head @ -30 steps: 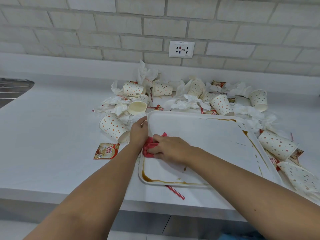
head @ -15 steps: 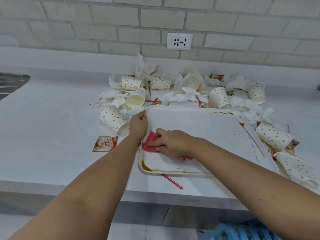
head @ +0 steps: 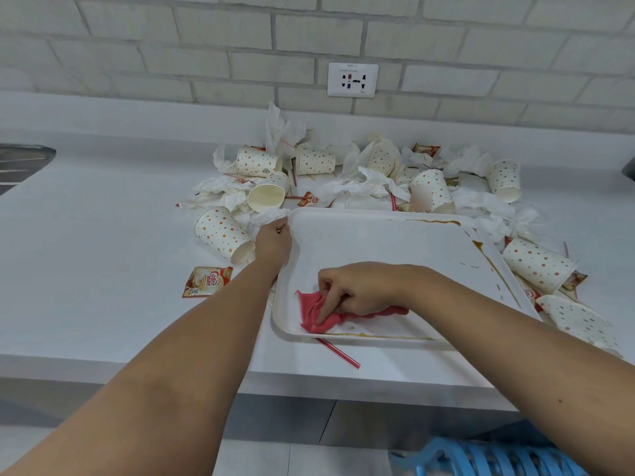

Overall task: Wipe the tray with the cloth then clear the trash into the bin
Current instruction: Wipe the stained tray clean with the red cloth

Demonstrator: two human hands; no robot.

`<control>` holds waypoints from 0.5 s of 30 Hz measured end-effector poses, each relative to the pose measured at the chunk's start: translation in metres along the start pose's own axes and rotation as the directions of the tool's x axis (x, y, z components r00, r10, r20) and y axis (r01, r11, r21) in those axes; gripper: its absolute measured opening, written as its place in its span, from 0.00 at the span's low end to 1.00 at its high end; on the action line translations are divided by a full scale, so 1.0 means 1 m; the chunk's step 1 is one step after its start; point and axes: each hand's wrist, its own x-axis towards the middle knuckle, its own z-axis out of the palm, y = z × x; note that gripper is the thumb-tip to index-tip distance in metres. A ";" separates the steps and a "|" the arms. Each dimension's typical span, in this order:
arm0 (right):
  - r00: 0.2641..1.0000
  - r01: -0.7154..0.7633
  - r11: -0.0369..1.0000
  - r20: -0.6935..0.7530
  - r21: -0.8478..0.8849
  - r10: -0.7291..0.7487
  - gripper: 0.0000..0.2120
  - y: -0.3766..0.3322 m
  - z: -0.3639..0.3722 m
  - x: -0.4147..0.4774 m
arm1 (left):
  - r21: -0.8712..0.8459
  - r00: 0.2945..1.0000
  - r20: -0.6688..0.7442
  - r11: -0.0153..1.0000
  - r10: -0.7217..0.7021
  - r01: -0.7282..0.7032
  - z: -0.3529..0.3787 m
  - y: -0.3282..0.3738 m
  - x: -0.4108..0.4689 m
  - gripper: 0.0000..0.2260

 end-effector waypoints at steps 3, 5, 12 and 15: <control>0.999 -0.011 1.000 -0.038 -0.004 0.011 0.17 0.002 0.000 0.004 | 0.044 1.000 0.000 0.999 0.010 -0.010 0.000 -0.001 0.001 0.17; 0.998 0.002 1.000 -0.064 -0.022 -0.003 0.18 -0.005 0.002 0.013 | 0.070 1.000 -0.002 0.997 0.025 -0.025 0.000 -0.002 0.000 0.17; 0.998 0.060 0.997 -0.010 -0.042 -0.060 0.16 -0.015 0.010 0.010 | 0.096 0.998 0.015 0.994 0.055 -0.057 -0.001 -0.002 0.001 0.17; 0.999 0.040 0.999 0.031 -0.019 -0.040 0.14 -0.003 0.011 -0.009 | 0.084 0.998 0.011 0.995 0.060 -0.061 -0.001 -0.003 0.000 0.16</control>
